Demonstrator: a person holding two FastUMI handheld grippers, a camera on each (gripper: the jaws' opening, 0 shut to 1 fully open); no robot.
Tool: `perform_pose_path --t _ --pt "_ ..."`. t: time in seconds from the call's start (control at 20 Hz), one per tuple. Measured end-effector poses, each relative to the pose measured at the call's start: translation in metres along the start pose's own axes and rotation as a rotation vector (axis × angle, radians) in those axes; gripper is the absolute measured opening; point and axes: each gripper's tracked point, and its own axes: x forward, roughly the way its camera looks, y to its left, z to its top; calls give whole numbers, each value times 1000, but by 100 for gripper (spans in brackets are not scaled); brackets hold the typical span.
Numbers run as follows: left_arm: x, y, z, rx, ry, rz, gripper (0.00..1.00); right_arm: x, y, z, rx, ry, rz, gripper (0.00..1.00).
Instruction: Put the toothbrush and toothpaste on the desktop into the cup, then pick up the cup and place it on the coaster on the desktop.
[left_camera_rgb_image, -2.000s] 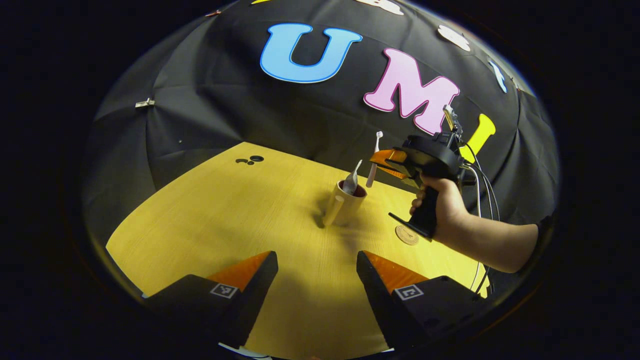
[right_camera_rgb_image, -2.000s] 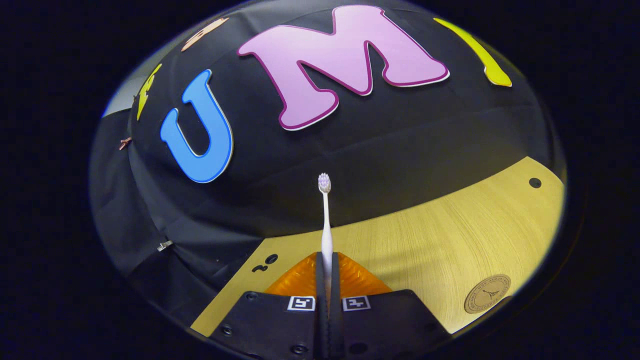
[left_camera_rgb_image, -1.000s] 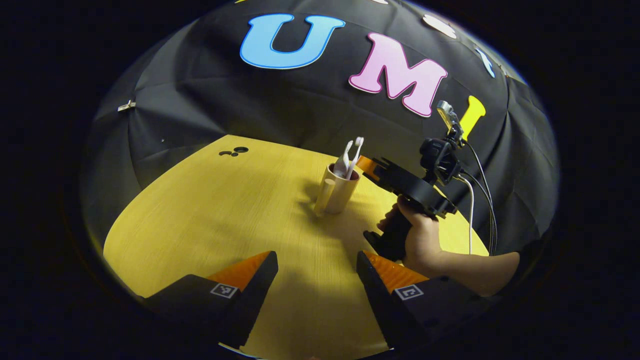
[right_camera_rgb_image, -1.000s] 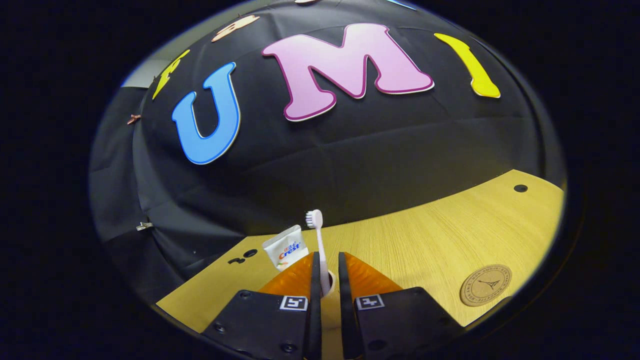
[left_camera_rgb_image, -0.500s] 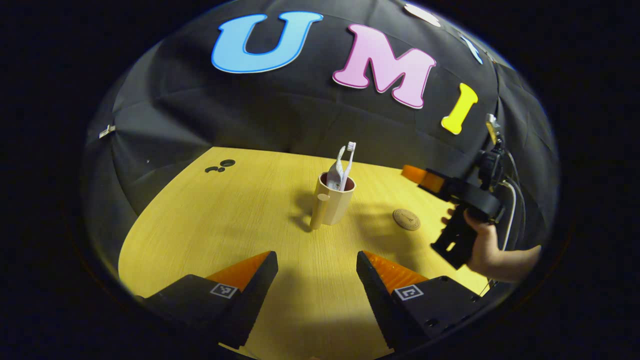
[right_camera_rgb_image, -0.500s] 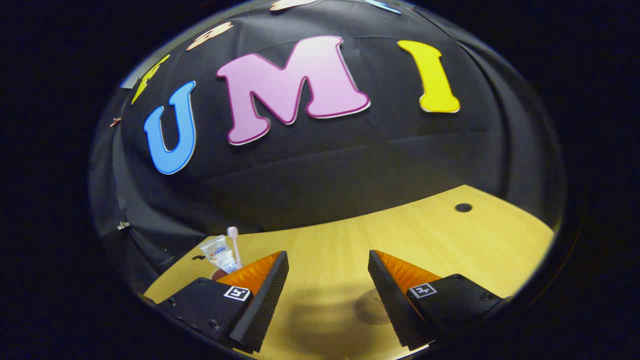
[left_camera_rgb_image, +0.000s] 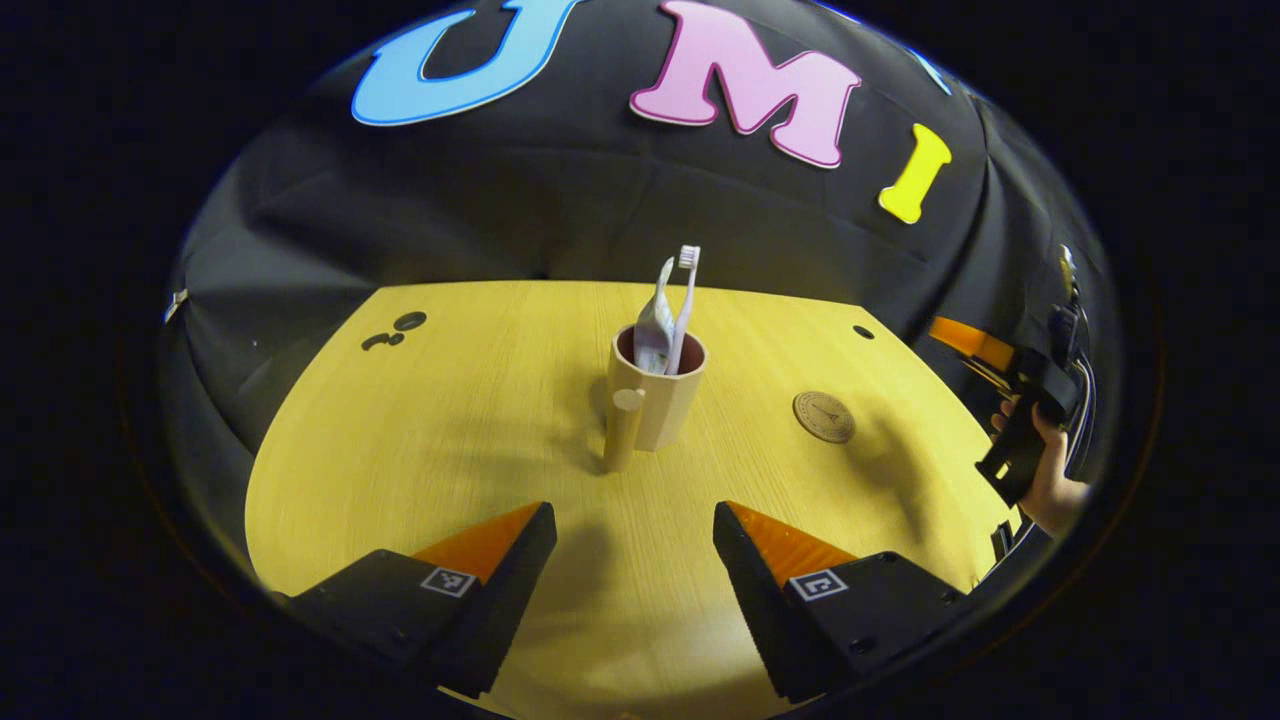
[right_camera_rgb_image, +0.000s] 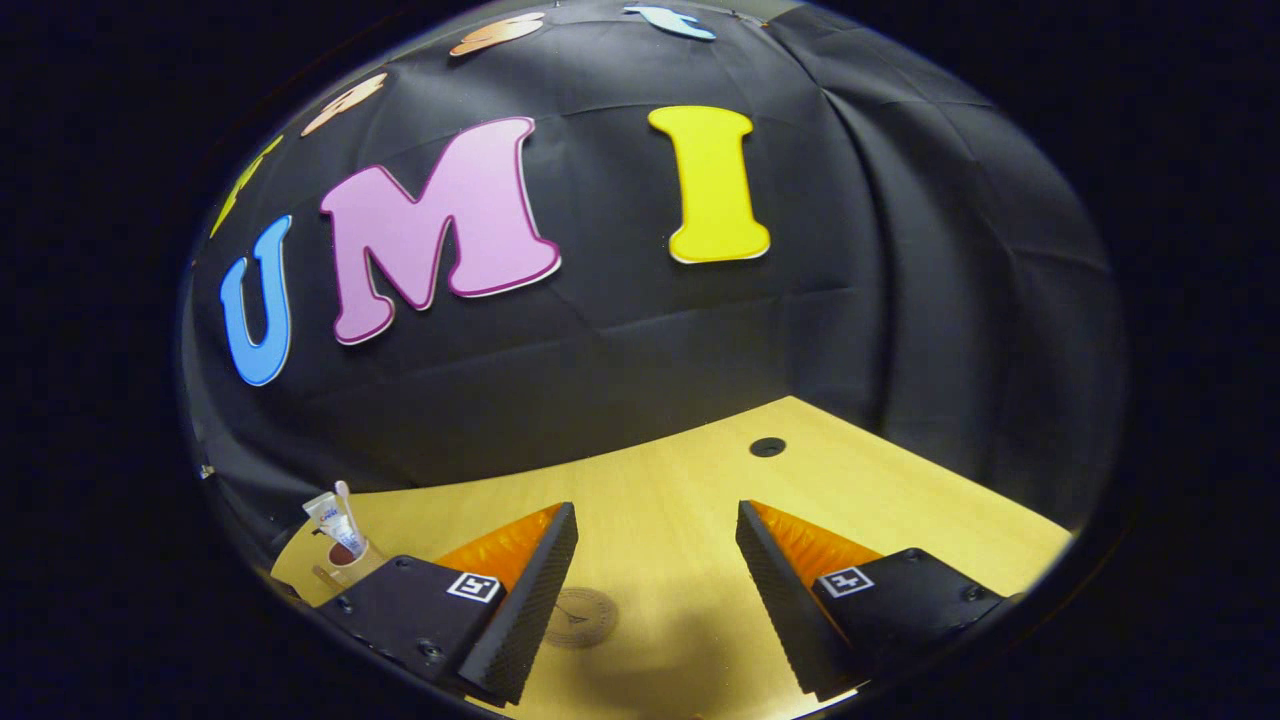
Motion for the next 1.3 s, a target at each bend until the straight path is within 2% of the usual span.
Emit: perform_pose_path --t 0.15,0.3,0.5,0.7,0.9,1.0,1.1,1.15,1.25,1.3 --pt "21 4 6 75 50 -9 98 -9 -36 7 1 0 -45 98" --pt "40 -2 14 99 109 -53 98 -12 -66 13 -9 4 -76 98" --pt "64 -2 24 212 185 -59 98 -15 -95 28 -55 16 -77 98" --pt "86 0 26 231 284 -71 98 -33 -118 36 -87 27 -85 98" --pt "100 1 31 258 359 -58 97 -46 -135 24 -64 54 -105 98" --pt "107 -5 30 274 403 -64 93 -47 -140 17 -54 79 -112 98" --pt "110 -9 28 277 444 -64 81 -49 -139 19 -42 77 -105 98" --pt "113 -10 28 286 448 -54 67 -51 -137 18 -44 78 -99 98" --pt "114 -9 27 296 471 -32 51 -55 -137 14 -49 89 -92 98" --pt "113 -10 27 292 481 -28 51 -57 -136 12 -42 97 -92 98"
